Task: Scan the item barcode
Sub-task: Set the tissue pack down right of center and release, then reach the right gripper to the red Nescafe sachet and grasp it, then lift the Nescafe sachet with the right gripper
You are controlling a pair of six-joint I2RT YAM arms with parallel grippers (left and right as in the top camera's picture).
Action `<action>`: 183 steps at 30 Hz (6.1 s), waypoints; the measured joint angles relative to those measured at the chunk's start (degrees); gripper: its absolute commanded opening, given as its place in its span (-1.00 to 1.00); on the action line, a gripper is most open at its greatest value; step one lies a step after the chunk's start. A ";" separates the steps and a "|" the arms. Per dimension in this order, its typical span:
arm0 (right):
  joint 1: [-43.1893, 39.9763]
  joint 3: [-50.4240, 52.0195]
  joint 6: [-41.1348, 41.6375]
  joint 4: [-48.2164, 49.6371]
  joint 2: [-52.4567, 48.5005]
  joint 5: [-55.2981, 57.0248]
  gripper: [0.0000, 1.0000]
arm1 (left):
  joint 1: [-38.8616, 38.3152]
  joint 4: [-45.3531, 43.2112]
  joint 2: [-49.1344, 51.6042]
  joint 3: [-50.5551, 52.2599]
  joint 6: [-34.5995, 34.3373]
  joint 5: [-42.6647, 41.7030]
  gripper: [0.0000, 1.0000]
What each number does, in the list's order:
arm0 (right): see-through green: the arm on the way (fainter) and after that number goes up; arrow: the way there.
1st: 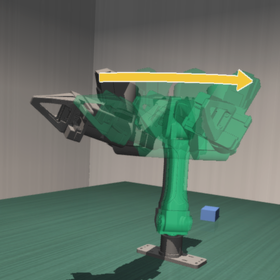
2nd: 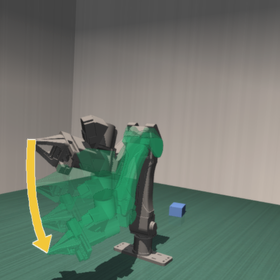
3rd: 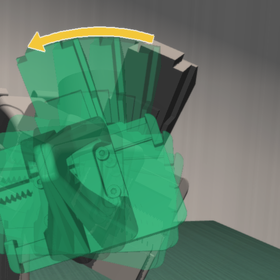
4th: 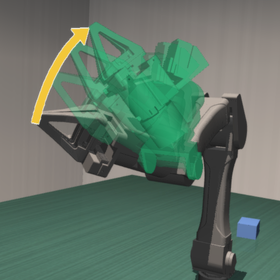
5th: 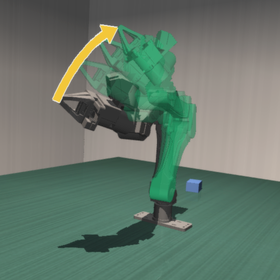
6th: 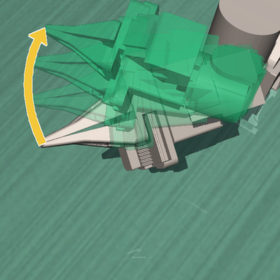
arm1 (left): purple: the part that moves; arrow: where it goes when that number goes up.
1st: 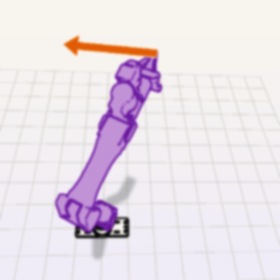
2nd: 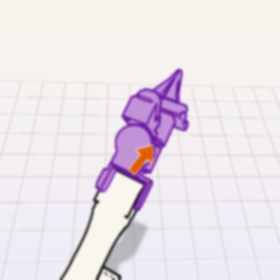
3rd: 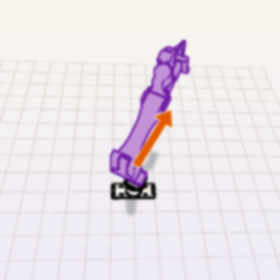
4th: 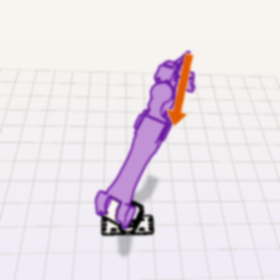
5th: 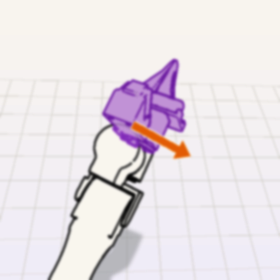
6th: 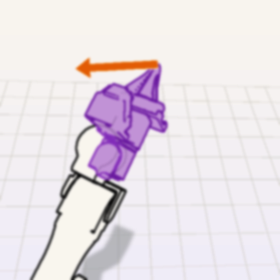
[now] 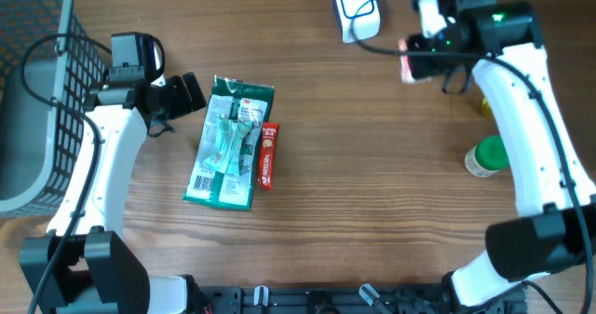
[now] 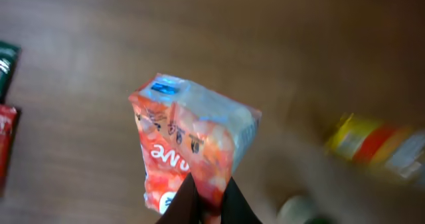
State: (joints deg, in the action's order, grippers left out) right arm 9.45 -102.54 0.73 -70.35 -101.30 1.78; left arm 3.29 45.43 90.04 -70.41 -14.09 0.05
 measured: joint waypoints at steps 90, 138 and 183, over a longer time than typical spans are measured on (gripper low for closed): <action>35.06 33.18 10.25 34.12 -5.53 3.21 -0.46 | 0.00 0.00 0.00 0.00 0.00 0.00 1.00; 32.26 33.07 2.05 37.62 -0.35 -19.98 -0.91 | 0.00 0.00 0.00 0.00 0.00 0.00 1.00; 35.85 31.87 31.87 40.48 -12.28 -21.31 0.05 | 0.00 -0.02 0.00 0.00 0.00 0.00 1.00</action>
State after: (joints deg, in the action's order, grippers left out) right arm 45.30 -70.67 32.60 -29.87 -113.58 -19.53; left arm 3.29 45.41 90.04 -70.41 -14.09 0.05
